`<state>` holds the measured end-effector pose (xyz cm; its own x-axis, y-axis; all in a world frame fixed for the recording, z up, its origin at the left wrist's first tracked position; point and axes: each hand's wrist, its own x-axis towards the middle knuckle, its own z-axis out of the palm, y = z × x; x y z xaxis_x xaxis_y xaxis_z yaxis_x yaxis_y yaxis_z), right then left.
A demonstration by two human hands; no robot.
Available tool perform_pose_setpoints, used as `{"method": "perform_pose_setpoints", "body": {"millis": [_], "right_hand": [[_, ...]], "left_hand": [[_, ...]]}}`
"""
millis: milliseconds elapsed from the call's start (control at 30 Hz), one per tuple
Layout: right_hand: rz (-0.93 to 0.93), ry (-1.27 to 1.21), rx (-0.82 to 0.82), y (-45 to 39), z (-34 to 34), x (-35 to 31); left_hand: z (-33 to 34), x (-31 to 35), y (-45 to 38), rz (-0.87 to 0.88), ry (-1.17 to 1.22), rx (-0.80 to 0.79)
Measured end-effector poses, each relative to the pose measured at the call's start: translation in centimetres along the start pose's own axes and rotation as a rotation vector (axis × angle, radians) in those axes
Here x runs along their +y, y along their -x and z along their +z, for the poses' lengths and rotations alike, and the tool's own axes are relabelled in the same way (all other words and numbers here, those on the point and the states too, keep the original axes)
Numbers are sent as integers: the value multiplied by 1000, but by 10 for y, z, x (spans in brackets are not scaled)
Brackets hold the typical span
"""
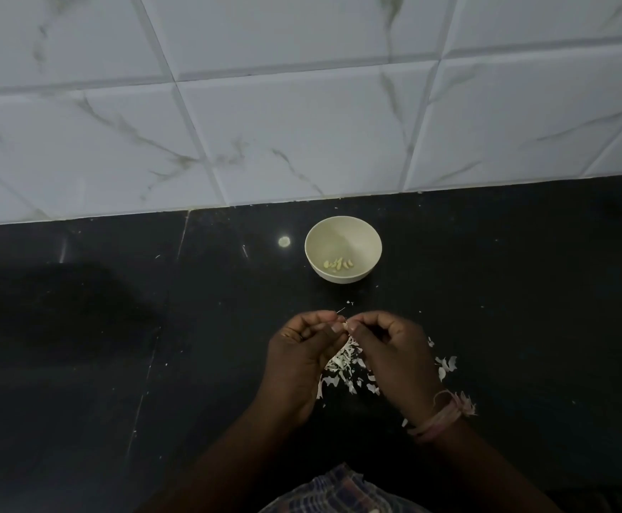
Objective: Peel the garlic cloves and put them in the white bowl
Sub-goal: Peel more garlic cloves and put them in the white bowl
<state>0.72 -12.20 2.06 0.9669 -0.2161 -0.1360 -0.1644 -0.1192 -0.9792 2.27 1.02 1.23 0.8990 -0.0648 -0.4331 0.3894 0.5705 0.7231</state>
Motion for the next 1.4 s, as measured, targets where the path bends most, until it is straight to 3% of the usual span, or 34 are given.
{"method": "perform_pose_setpoints", "body": {"millis": [300, 500, 633, 733, 867, 967, 1133, 1400], "right_hand": [[-91, 312, -24, -16, -5, 0], [88, 347, -93, -31, -2, -2], [457, -66, -27, -37, 5, -3], [562, -142, 31, -42, 3, 0], [491, -50, 31, -43, 3, 4], [271, 187, 39, -41, 6, 4], [-13, 95, 114, -39, 6, -2], [-21, 79, 108, -39, 11, -3]], "left_hand": [[3, 7, -15, -60, -64, -7], [5, 15, -27, -75, -200, -57], [12, 17, -34, -109, -190, -29], [12, 21, -40, -198, -75, 27], [11, 23, -48, -265, 94, 62], [16, 22, -48, -268, 139, 52], [18, 23, -46, -242, 140, 26], [19, 21, -44, -207, 104, -7]]}}
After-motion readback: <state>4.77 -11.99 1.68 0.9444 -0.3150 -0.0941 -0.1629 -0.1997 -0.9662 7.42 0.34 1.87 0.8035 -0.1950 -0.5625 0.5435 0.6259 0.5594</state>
